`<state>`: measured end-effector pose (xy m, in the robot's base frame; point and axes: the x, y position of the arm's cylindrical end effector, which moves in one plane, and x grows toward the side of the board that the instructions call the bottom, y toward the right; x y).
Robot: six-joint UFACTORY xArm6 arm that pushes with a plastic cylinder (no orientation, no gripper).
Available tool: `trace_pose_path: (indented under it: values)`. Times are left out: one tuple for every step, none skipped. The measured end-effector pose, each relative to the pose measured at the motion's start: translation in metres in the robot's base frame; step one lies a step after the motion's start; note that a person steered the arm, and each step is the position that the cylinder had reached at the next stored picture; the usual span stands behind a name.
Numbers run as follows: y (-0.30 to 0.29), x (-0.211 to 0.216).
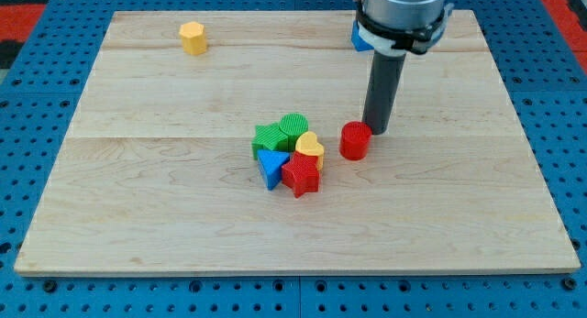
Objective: Move the red circle closer to the yellow heart
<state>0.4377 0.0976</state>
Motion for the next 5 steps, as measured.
trace_pose_path:
  values:
    - [-0.003, 0.022]
    - [-0.003, 0.036]
    - [-0.004, 0.049]
    - [-0.009, 0.049]
    - [-0.02, 0.044]
